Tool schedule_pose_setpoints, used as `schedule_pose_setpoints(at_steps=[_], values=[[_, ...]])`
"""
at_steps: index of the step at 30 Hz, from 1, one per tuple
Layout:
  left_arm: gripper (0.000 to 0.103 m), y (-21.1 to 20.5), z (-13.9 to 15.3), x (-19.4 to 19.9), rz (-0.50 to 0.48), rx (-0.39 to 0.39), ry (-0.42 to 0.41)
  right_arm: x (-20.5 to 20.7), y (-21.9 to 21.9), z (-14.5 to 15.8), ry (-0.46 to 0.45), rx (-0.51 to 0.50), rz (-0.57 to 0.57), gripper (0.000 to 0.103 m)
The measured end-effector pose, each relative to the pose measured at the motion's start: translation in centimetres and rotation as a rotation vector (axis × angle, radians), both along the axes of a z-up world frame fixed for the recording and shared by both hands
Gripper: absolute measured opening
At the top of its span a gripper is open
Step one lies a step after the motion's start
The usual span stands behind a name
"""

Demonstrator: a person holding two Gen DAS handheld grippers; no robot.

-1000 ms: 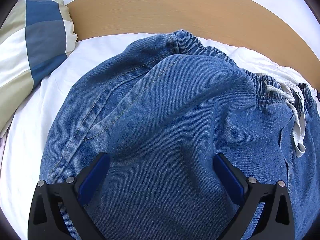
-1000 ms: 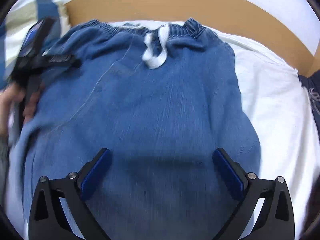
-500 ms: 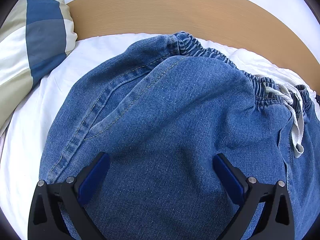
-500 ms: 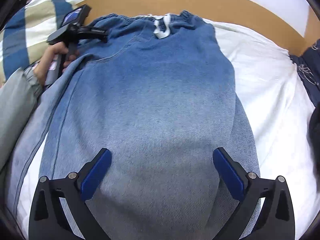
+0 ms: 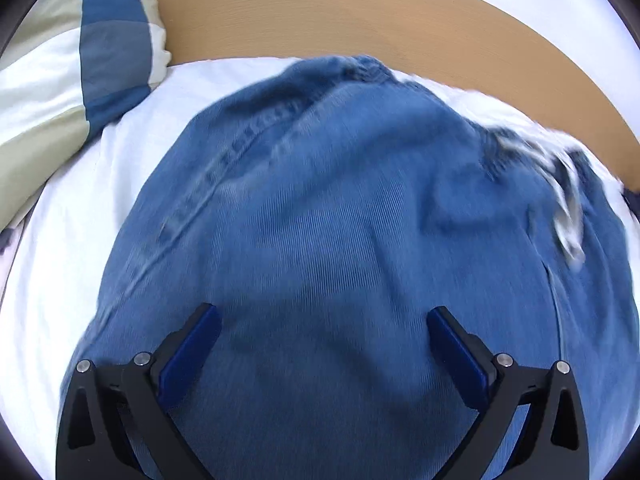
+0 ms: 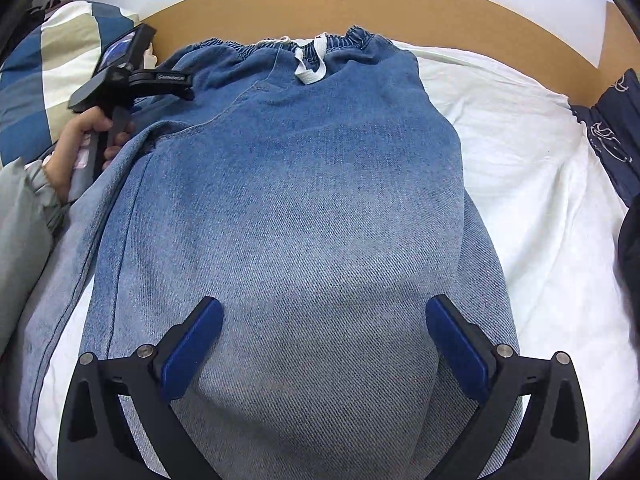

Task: Fold clothes
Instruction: 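Raise both grippers away from the pants to view them laid flat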

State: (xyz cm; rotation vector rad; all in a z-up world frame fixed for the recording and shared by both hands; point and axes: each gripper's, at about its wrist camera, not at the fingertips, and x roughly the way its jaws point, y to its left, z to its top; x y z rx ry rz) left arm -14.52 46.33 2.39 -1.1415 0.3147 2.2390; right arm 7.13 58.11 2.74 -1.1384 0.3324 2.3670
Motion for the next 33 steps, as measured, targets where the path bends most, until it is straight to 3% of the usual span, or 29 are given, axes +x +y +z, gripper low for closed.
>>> schedule_pose_setpoints(at_steps=[2,4,12,14,18,20,23,25,31,33], values=[[0.103,-0.5,0.1,2.0,-0.051,-0.075,0.038,1.6,-0.8,-0.5,0.001,0.000,-0.001,0.103],[0.103,-1.8,0.3,4.1,-0.070,-0.101,0.073,2.5,-1.3,-1.0,0.002,0.001,-0.001,0.103],[0.103,-11.6,2.7,8.1,-0.084,-0.076,0.010,2.1,-0.4,-1.5,-0.006,0.007,-0.005,0.103],[0.103,-13.7,1.7,10.5,-0.074,-0.083,-0.010,2.2,-0.3,-1.4,-0.008,0.009,-0.005,0.103],[0.103,-18.8,2.2,15.5,-0.126,-0.090,0.019,2.1,-0.1,-1.6,-0.017,0.015,-0.006,0.103],[0.103,-22.1,2.5,19.9,-0.116,-0.087,0.004,2.2,0.1,-1.7,-0.020,0.014,-0.007,0.103],[0.103,-24.4,3.3,23.4,-0.125,-0.120,0.068,2.5,0.2,-1.7,-0.027,0.014,-0.014,0.103],[0.103,-25.6,2.9,22.6,-0.105,-0.101,0.012,3.4,-0.4,-1.7,-0.043,0.017,-0.016,0.103],[0.103,-27.4,2.6,23.5,-0.116,-0.087,0.026,8.3,-2.5,-1.6,-0.071,-0.042,-0.061,0.103],[0.103,-27.5,1.9,23.5,-0.100,-0.089,0.023,10.3,-4.2,-1.8,-0.077,-0.015,-0.041,0.103]])
